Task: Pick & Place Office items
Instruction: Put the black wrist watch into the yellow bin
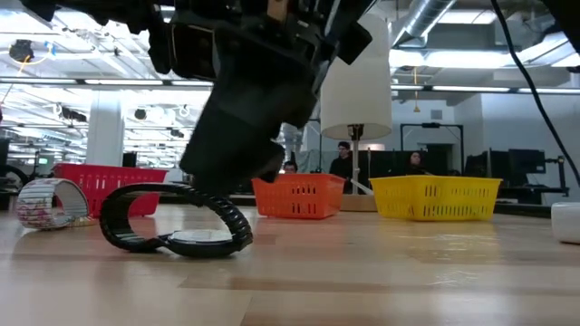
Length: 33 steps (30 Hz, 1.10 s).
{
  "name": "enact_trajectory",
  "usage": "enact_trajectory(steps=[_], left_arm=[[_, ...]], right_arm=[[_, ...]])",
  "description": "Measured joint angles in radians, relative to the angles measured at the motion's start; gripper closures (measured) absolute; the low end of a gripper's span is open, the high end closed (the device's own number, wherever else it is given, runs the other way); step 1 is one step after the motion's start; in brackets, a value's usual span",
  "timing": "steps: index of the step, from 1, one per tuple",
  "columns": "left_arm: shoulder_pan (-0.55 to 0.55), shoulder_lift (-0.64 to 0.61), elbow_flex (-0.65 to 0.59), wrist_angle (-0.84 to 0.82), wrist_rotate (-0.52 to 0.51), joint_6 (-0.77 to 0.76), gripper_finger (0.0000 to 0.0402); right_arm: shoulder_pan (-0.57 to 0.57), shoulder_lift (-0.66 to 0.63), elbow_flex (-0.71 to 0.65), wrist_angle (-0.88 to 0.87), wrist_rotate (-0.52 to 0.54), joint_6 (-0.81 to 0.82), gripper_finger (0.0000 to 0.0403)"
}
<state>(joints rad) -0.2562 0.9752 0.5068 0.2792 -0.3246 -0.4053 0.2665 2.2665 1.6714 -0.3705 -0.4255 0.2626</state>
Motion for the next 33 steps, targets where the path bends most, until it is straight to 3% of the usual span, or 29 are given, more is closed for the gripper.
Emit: enact_trajectory(steps=[15,20,25,33], left_arm=[[0.000,0.000,0.000,0.017,0.000,-0.003,0.0198],[0.000,0.000,0.000,0.022,0.000,-0.003,0.0198],[0.000,0.000,0.000,0.023,0.000,-0.003,0.0198],[0.000,0.000,0.000,0.028,0.000,-0.003,0.0198]], right_arm=[[0.031,0.043,-0.001,0.068,-0.002,0.026,0.0262],[0.017,0.061,0.002,0.080,-0.093,0.026,0.0274],[0.005,0.061,0.001,0.080,-0.096,-0.020,0.0304],[-0.008,0.061,0.000,0.079,-0.093,-0.035,0.0383]])
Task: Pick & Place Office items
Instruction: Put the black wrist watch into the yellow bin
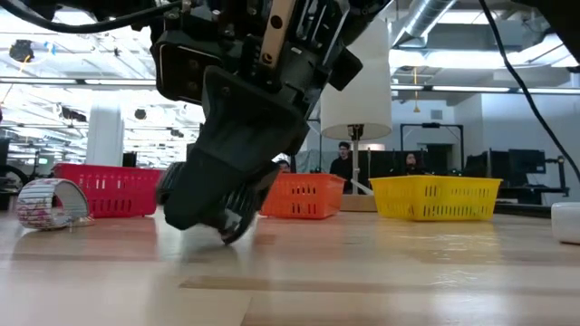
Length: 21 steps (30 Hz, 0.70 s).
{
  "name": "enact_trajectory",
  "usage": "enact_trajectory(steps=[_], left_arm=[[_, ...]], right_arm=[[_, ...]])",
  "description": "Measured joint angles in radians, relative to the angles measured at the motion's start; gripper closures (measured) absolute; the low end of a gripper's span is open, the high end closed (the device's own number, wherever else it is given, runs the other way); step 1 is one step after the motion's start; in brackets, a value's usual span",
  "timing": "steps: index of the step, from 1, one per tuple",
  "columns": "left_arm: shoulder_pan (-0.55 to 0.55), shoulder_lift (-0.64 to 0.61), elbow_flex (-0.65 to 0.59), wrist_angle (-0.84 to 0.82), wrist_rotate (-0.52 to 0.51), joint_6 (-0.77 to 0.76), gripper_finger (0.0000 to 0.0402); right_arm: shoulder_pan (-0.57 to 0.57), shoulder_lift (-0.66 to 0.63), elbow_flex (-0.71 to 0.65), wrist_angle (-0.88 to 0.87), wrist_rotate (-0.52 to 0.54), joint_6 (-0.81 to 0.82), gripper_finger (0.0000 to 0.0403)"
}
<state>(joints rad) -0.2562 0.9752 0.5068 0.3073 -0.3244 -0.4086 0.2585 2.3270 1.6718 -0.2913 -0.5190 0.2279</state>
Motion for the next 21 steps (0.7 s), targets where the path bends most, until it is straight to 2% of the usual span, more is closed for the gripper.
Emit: enact_trajectory(steps=[3,7,12,15,21], left_arm=[[0.000,0.000,0.000,0.001,0.000,0.000,0.0198],[0.000,0.000,0.000,0.001,0.000,0.000,0.0198],[0.000,0.000,0.000,0.001,0.000,0.000,0.0198],[0.000,0.000,0.000,0.002,0.000,0.000,0.0198],[0.000,0.000,0.000,0.002,0.000,0.000,0.0198]], right_arm=[[-0.010,-0.016,-0.002,-0.025,0.000,0.000,0.0397],[-0.029,-0.060,-0.002,-0.080,0.006,-0.003,0.0392],[-0.055,-0.153,-0.002,-0.225,0.089,-0.036,0.0398],[-0.063,-0.235,-0.001,-0.369,0.220,-0.047,0.0396],[-0.064,-0.415,0.000,-0.675,0.556,-0.073,0.0399]])
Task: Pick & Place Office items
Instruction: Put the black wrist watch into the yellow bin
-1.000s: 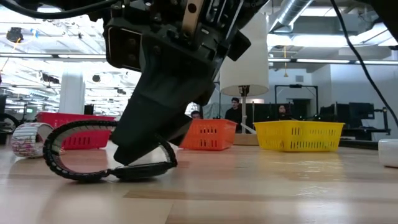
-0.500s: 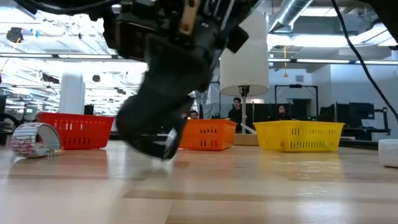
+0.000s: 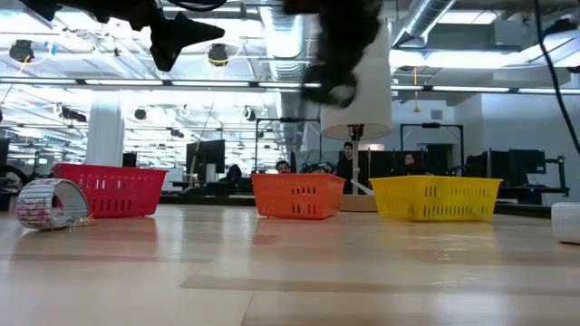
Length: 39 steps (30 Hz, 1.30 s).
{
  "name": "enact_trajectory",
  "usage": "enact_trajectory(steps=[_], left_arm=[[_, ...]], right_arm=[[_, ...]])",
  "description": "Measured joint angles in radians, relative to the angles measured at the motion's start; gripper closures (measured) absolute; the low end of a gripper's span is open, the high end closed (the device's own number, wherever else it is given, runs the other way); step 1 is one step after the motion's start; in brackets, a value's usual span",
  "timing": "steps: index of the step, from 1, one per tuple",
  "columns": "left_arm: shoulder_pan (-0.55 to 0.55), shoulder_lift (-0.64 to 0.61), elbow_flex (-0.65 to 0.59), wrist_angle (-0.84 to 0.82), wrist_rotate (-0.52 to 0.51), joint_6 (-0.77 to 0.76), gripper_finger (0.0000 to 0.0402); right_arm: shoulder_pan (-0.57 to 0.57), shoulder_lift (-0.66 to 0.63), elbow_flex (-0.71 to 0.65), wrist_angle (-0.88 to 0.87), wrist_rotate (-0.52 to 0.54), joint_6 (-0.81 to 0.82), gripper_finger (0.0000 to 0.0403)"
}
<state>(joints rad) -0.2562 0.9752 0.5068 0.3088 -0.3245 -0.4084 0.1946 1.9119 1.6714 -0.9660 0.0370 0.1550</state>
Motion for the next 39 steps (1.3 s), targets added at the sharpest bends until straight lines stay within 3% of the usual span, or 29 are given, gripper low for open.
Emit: enact_trajectory(steps=[3,5,9,12,21,29,39], left_arm=[[0.000,0.000,0.000,-0.001,0.000,0.000,0.0198],[0.000,0.000,0.000,0.000,0.000,0.000,0.0198],[0.000,0.000,0.000,0.000,0.000,0.000,0.0198],[0.000,0.000,0.000,0.000,0.000,0.000,0.0198],[0.000,0.000,0.000,0.000,0.000,0.000,0.0198],[0.000,0.000,0.000,0.001,0.000,0.000,0.0198],[0.000,0.000,0.000,0.007,0.000,0.000,0.0198]], right_arm=[[0.002,-0.078,-0.012,-0.142,0.135,-0.005,0.0393],[0.001,-0.128,-0.048,-0.187,0.170,-0.071,0.0388],[-0.015,-0.232,-0.180,-0.140,0.127,-0.210,0.0391],[-0.037,-0.297,-0.278,-0.137,0.093,-0.156,0.0398],[-0.132,-0.462,-0.596,0.014,0.147,-0.076,0.0387],[-0.239,-0.485,-0.786,0.130,0.147,-0.014,0.0395],[-0.277,-0.485,-0.816,0.164,0.148,0.042,0.0358]])
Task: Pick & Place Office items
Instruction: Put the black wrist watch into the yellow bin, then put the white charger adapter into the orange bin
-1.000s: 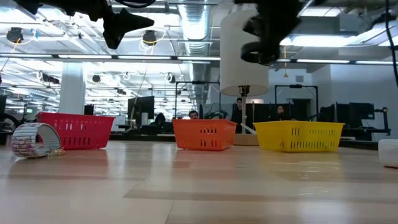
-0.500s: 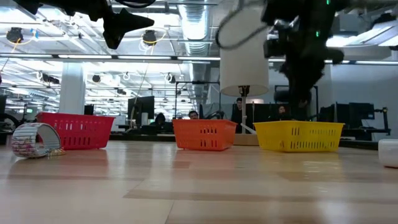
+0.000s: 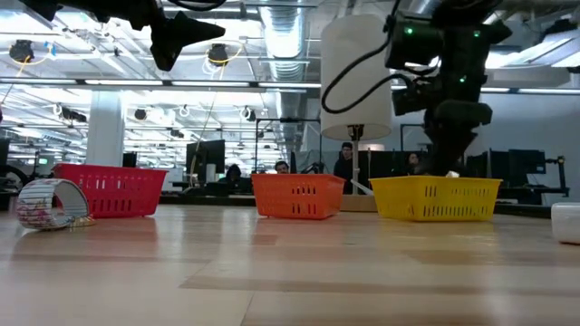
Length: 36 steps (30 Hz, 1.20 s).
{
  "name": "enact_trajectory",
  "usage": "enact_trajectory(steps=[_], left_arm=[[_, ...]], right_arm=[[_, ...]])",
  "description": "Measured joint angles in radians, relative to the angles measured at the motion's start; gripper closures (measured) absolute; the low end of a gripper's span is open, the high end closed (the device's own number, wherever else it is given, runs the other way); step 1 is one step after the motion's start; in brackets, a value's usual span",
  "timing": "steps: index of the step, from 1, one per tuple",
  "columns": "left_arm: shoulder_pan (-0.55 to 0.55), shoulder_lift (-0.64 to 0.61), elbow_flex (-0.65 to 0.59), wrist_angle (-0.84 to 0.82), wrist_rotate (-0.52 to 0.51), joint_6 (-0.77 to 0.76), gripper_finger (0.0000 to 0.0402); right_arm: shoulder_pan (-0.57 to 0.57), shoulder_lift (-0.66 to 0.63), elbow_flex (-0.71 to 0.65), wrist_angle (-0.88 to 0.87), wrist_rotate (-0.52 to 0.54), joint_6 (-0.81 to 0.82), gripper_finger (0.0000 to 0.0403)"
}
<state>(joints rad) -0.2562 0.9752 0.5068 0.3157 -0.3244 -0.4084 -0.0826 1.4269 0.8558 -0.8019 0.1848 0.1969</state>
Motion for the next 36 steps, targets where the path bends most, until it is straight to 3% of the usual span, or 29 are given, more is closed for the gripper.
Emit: enact_trajectory(steps=[13,20,23,30,36], left_arm=[[0.000,0.000,0.000,0.000,0.000,0.000,0.0198],[0.000,0.000,0.000,0.000,0.000,0.000,0.0198],[0.000,0.000,0.000,0.000,0.000,0.000,0.0198],[0.000,0.000,0.000,0.000,0.000,0.000,0.0198],[0.000,0.000,0.000,0.000,0.000,0.009,0.0198]], right_arm=[[0.000,0.000,0.000,0.017,0.011,0.070,0.0329],[0.002,0.001,0.001,-0.001,0.021,0.118,0.0280],[0.002,0.001,0.025,-0.087,0.020,0.129,0.0253],[0.037,0.001,0.162,-0.314,-0.034,0.451,0.0222],[0.167,0.001,0.192,-0.329,-0.171,0.795,0.0223]])
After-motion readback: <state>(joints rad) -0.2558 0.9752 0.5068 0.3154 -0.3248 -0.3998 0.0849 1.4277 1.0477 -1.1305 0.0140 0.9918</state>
